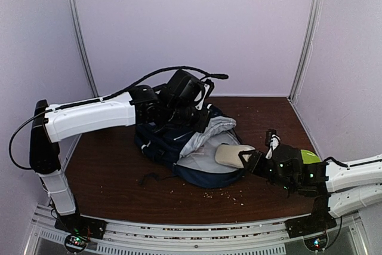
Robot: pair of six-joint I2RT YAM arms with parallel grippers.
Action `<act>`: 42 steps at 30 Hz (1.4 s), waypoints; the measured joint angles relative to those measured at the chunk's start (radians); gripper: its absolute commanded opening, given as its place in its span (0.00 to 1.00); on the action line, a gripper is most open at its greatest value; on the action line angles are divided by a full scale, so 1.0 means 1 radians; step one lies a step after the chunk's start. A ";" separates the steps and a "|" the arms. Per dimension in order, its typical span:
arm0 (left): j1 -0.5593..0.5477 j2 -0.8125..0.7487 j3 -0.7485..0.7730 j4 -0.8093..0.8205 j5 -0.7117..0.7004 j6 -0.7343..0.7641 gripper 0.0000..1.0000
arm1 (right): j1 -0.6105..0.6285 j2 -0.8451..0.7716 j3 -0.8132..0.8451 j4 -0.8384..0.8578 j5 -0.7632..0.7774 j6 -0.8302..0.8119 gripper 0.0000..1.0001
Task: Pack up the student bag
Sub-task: Place the stationery in the student bag.
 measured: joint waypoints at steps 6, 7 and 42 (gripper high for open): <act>0.000 0.000 -0.012 0.006 0.005 0.000 0.00 | 0.004 -0.004 -0.011 -0.021 -0.082 0.024 0.49; 0.000 0.000 -0.013 0.007 0.006 0.000 0.00 | 0.006 -0.004 -0.012 -0.027 -0.099 0.027 0.51; 0.000 -0.120 -0.108 0.125 0.088 0.040 0.00 | 0.002 -0.055 -0.038 0.014 -0.151 0.061 0.40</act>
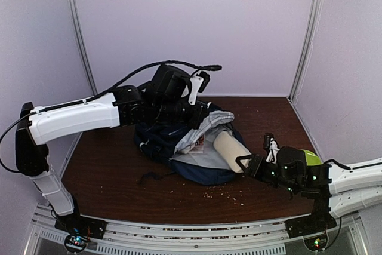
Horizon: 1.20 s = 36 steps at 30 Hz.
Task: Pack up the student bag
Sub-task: Place the stationery in the student bag.
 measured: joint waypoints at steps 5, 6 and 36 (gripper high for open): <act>0.001 -0.023 -0.020 0.045 0.019 0.019 0.00 | -0.050 0.140 0.047 0.105 -0.002 0.022 0.40; 0.000 -0.024 -0.029 0.054 0.025 0.022 0.00 | -0.059 0.174 0.054 0.133 -0.005 0.026 0.40; -0.049 -0.059 -0.116 0.159 0.135 0.064 0.00 | -0.218 0.896 0.371 0.676 -0.115 0.221 0.39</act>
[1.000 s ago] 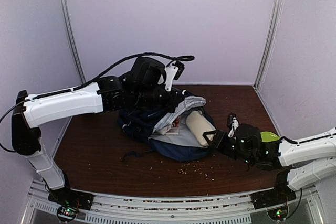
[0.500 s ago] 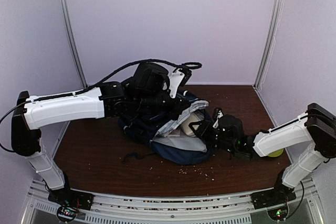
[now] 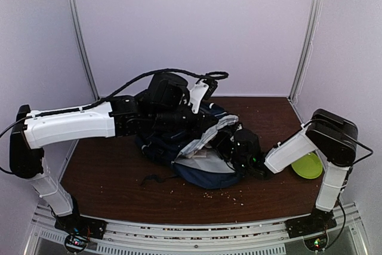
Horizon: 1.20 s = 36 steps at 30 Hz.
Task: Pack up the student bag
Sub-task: Place the stationery in the student bag.
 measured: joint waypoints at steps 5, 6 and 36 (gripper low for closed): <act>-0.003 -0.018 -0.037 0.027 0.009 -0.013 0.00 | -0.025 0.079 0.076 0.026 0.002 0.025 0.49; -0.003 -0.019 -0.041 0.034 0.009 -0.014 0.00 | -0.027 0.090 0.087 0.026 0.003 0.029 0.54; -0.019 -0.066 -0.061 0.010 -0.179 -0.042 0.00 | -0.037 -0.206 0.029 -0.443 -0.101 -0.175 0.50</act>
